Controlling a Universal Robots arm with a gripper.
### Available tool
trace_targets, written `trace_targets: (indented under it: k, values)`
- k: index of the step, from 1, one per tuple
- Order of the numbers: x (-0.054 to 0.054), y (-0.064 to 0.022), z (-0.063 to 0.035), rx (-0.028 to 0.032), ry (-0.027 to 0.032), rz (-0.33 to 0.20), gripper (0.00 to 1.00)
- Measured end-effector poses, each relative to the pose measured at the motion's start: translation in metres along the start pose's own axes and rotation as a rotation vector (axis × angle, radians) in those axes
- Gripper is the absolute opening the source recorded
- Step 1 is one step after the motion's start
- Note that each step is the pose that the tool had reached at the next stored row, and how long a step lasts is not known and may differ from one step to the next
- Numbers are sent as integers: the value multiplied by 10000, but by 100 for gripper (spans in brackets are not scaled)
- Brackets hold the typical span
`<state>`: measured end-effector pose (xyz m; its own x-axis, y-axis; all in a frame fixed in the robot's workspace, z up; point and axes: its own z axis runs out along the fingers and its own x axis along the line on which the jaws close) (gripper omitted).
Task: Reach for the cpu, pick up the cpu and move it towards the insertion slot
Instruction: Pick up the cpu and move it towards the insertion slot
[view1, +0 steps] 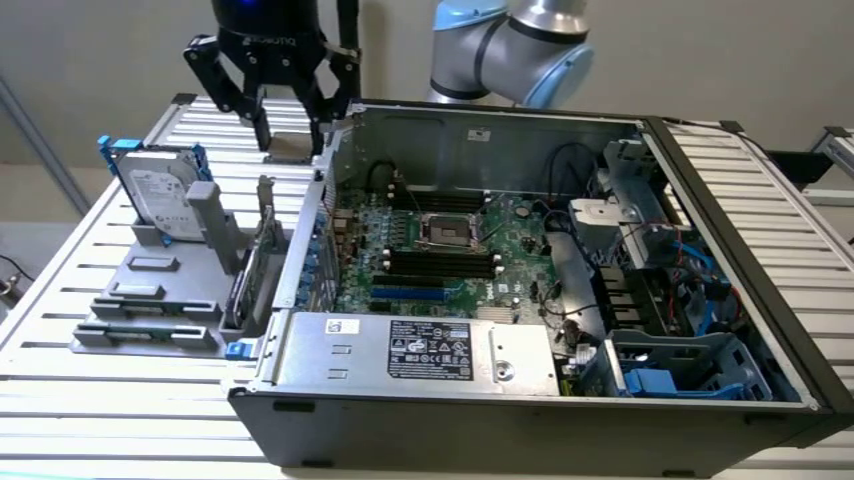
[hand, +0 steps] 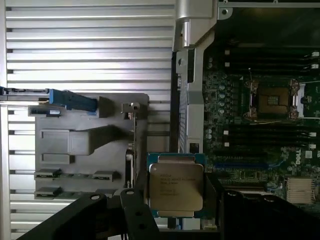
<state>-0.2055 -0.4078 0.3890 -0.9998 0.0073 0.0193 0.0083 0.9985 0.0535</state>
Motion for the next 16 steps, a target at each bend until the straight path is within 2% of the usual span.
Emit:
trace_targets:
  k: [16]
  values:
    - [-729,14,-12,0,-1,-1,55]
